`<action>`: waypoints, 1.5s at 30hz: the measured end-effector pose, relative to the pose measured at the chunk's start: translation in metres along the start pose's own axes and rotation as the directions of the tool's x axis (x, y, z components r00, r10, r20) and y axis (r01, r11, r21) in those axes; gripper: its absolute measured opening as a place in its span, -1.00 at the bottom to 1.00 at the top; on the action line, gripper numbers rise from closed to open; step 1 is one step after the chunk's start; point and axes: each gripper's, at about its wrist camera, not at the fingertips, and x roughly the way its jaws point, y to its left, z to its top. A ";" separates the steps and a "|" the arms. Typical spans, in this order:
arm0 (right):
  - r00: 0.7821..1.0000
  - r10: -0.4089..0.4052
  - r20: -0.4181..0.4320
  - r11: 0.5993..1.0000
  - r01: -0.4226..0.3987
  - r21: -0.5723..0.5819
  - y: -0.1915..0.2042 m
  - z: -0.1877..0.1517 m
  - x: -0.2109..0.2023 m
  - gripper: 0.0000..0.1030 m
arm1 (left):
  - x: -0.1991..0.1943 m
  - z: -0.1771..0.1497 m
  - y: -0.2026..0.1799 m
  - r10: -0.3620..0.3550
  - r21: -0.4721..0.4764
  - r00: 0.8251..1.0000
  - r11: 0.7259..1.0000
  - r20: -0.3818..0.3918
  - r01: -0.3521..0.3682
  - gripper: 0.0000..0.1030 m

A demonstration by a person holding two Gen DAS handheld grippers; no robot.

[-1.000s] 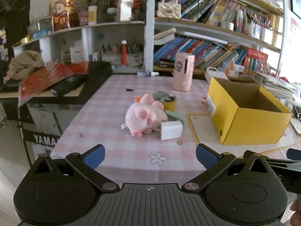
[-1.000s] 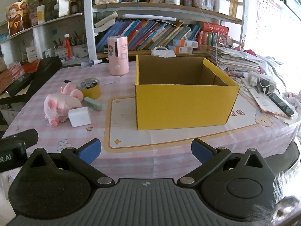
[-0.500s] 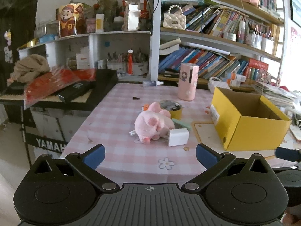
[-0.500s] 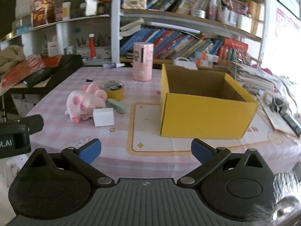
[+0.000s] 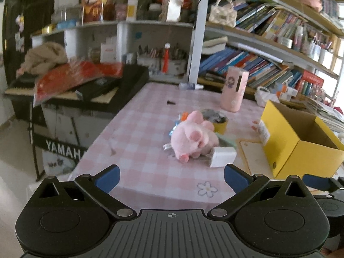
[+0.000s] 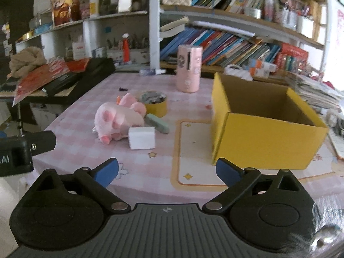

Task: Organize objects
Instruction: 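Move the left tool to the pink plush pig while the right tool approaches the white block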

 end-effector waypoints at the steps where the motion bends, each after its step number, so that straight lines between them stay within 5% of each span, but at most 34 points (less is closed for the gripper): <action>1: 1.000 0.009 -0.015 1.000 -0.009 -0.002 0.001 0.001 0.006 0.81 | 0.004 0.001 0.001 0.004 -0.004 1.000 1.000 -0.009 -0.004 1.00; 27: 0.964 0.139 -0.227 0.983 -0.162 -0.085 0.023 0.051 0.168 0.73 | 0.105 0.045 0.019 0.108 -0.062 0.984 0.991 -0.140 -0.118 1.00; 29: 0.959 0.146 -0.242 0.982 -0.170 -0.084 0.023 0.051 0.177 0.65 | 0.108 0.047 0.017 0.083 -0.063 0.989 0.994 -0.125 -0.092 1.00; 32: 0.946 0.190 -0.261 0.972 -0.220 -0.089 0.021 0.050 0.184 0.24 | 0.115 0.052 0.010 0.053 -0.058 0.991 0.997 -0.123 -0.060 1.00; 41: 0.937 0.245 -0.248 0.945 -0.288 -0.155 0.000 0.058 0.169 0.24 | 0.150 0.064 -0.024 -0.091 -0.057 0.983 0.995 -0.161 0.083 1.00; 45: 0.941 0.253 -0.226 0.936 -0.297 -0.190 -0.009 0.058 0.160 0.24 | 0.178 0.065 -0.027 -0.070 -0.118 0.968 0.992 -0.242 0.042 1.00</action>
